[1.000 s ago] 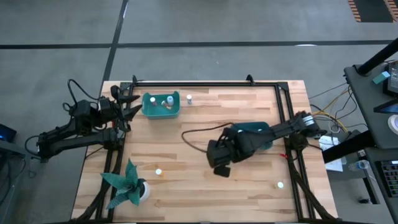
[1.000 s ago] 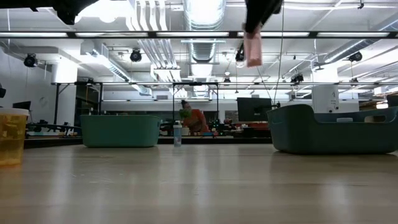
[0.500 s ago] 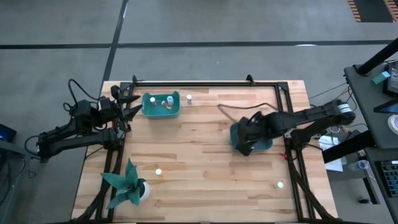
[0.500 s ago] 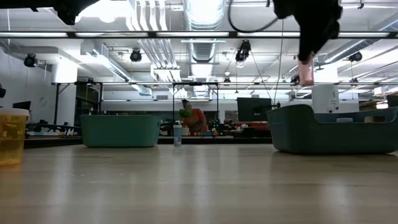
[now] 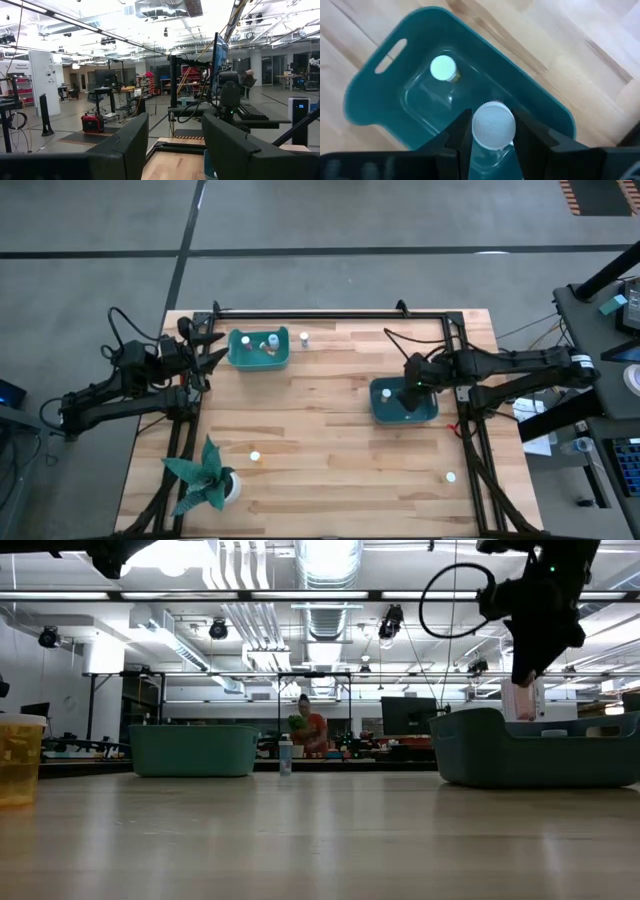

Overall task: Pick and place medicine bottles into bin by pill shape (circle, oval)
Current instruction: Put the pink tablet bottle into the blue bin

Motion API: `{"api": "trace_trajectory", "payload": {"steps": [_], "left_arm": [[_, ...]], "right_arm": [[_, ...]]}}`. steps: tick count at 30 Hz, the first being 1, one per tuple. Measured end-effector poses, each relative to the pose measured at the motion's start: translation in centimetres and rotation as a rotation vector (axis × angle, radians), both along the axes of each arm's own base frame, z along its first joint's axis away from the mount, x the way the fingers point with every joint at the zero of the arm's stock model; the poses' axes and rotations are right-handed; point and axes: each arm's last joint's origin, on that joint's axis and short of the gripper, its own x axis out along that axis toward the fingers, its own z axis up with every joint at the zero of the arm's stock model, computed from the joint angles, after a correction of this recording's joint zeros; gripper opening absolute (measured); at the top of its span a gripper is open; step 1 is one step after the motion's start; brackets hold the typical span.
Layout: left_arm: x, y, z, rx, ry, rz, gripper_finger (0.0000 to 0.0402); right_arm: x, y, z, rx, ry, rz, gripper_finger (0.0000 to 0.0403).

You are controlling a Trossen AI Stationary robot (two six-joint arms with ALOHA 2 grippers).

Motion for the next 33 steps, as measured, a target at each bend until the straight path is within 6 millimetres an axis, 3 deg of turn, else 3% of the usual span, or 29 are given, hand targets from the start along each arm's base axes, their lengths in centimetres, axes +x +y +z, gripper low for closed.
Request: {"api": "trace_trajectory", "payload": {"steps": [7, 16, 33], "left_arm": [[0.0, 0.0, 0.2, 0.013, -0.017, 0.002, 0.0169], [0.0, 0.0, 0.2, 0.012, -0.014, 0.002, 0.0169], [0.1, 0.0, 0.2, 0.011, -0.013, 0.002, 0.0169]], "right_arm": [[0.3, -0.5, -1.4, -0.014, -0.056, 0.018, 0.0112], [1.0, -0.6, -3.3, -0.008, 0.025, 0.056, 0.0112], [2.9, -0.7, -5.1, -0.019, 0.062, 0.131, 0.0112]]}}
